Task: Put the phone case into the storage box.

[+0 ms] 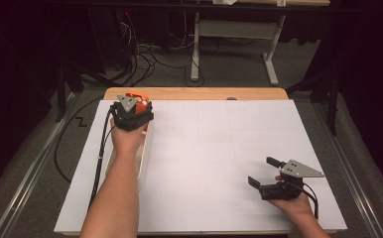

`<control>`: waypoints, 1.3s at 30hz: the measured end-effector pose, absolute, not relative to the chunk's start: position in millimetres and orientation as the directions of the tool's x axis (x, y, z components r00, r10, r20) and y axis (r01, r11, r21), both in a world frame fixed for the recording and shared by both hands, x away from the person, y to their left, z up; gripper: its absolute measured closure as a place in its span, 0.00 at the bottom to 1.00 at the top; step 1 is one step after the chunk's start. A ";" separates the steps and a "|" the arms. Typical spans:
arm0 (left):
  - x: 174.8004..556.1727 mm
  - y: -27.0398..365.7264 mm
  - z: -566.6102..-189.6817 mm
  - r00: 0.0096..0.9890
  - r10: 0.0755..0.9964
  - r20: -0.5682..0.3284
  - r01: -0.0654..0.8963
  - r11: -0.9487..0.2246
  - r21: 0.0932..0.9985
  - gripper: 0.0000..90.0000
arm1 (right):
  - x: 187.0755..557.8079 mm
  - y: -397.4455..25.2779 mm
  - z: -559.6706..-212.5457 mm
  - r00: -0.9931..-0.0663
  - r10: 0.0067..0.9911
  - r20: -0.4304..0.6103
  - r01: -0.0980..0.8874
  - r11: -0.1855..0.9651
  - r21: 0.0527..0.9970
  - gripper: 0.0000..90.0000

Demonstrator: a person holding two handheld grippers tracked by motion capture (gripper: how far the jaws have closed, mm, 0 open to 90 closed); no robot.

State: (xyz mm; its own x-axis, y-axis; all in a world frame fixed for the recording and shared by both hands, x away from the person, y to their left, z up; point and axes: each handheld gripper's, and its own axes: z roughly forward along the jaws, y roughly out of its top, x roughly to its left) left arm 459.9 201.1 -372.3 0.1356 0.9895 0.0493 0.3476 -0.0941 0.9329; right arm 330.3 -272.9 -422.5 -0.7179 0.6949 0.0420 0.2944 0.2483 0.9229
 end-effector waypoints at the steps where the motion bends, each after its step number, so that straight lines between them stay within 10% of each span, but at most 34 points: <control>1: 460.0 201.0 -372.3 0.135 0.990 0.050 0.349 -0.094 0.932 0.18 | 330.3 -272.8 -422.6 -0.718 0.695 0.043 0.295 0.248 0.923 0.00; 39: 461.5 200.6 -373.1 0.117 0.992 0.038 0.376 -0.080 0.923 0.17 | 330.9 -272.4 -423.0 -0.716 0.697 0.043 0.297 0.248 0.922 0.00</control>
State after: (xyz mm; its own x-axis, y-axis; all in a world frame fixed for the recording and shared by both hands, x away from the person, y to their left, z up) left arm 461.5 200.6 -373.1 0.1173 0.9924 0.0382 0.3756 -0.0800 0.9233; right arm 330.9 -272.4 -423.0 -0.7158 0.6969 0.0427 0.2968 0.2484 0.9221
